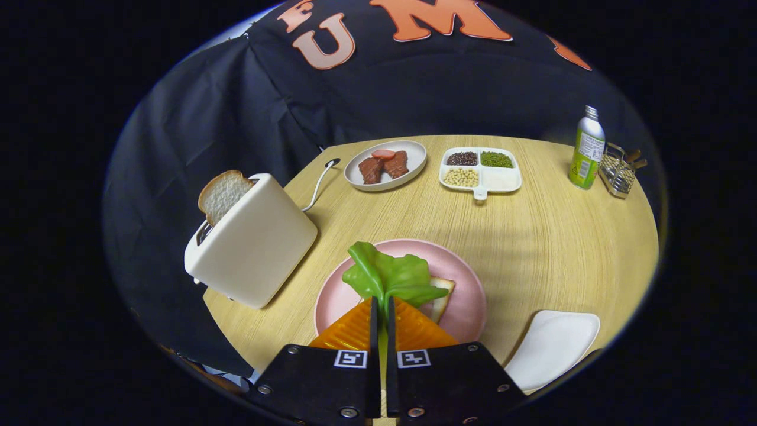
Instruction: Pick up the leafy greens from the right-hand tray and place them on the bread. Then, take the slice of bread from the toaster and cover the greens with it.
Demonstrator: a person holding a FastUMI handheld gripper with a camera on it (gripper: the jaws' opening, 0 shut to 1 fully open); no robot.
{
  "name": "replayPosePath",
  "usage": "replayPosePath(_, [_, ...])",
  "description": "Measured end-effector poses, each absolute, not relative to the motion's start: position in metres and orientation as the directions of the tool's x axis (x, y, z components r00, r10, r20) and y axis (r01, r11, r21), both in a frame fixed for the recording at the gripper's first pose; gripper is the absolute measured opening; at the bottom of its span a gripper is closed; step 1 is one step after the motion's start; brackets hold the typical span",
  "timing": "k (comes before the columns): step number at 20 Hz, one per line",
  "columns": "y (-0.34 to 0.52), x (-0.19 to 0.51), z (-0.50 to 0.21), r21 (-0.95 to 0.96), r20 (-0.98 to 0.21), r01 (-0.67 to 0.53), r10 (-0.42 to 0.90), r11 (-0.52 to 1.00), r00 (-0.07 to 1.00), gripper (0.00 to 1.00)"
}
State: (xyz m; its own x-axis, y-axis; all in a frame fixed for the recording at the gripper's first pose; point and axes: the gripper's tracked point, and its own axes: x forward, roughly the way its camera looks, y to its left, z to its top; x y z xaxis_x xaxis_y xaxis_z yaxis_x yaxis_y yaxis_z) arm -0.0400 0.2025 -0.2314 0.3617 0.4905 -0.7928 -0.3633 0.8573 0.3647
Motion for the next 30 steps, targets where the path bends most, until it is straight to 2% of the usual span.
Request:
replayPosePath(2, [0.210,-0.045,-0.240,0.370,-0.805,-0.368,0.492,0.853,0.332,0.05])
replayPosePath(8, [0.210,-0.040,-0.256,0.328,-0.836,-0.338,0.438,0.882,0.332,0.05])
replayPosePath(11, [0.210,-0.040,-0.258,0.323,-0.842,-0.328,0.428,0.888,0.328,0.09])
replayPosePath(13, [0.214,-0.040,-0.252,0.341,-0.838,-0.319,0.439,0.884,0.323,0.17])
replayPosePath(14, [0.215,-0.038,-0.251,0.333,-0.839,-0.317,0.433,0.888,0.329,0.27])
replayPosePath(15, [0.212,-0.036,-0.247,0.320,-0.838,-0.325,0.426,0.890,0.341,0.32])
replayPosePath(16, [0.211,-0.032,-0.243,0.302,-0.837,-0.332,0.415,0.894,0.356,0.43])
replayPosePath(18, [0.214,-0.030,-0.231,0.294,-0.828,-0.343,0.416,0.892,0.376,0.53])
replayPosePath(23, [0.231,-0.021,-0.189,0.309,-0.790,-0.368,0.452,0.877,0.414,0.69])
replayPosePath(28, [0.270,-0.012,-0.139,0.349,-0.742,-0.415,0.518,0.840,0.425,0.91])
replayPosePath(30, [0.289,-0.015,-0.124,0.363,-0.734,-0.434,0.540,0.825,0.413,0.95])
